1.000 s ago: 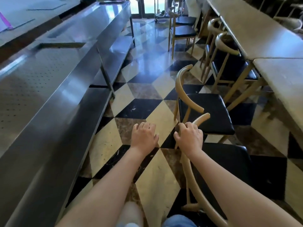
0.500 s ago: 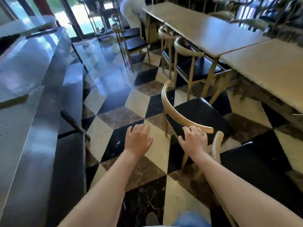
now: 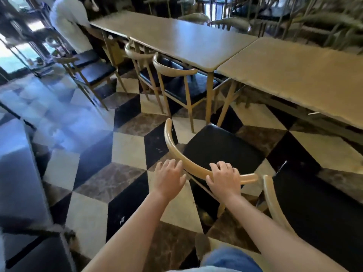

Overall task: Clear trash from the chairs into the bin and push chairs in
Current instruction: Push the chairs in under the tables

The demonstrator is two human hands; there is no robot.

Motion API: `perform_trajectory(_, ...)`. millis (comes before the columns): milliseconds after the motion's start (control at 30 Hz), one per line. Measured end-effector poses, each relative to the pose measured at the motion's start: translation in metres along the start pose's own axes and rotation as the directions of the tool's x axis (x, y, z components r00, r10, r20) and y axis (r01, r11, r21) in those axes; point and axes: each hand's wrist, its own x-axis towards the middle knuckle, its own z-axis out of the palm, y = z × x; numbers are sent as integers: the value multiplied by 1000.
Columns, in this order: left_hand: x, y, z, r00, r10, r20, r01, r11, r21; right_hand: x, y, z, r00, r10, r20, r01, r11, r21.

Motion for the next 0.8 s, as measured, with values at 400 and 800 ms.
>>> perform_trajectory(400, 130, -61, 34, 867, 382, 320, -417, 907, 49, 68, -41, 49, 953, 243, 179, -238, 970, -47)
perform_trajectory(800, 196, -111, 47, 608, 670, 427, -705, 703, -99, 82, -70, 70, 872, 446, 203, -433, 895, -110)
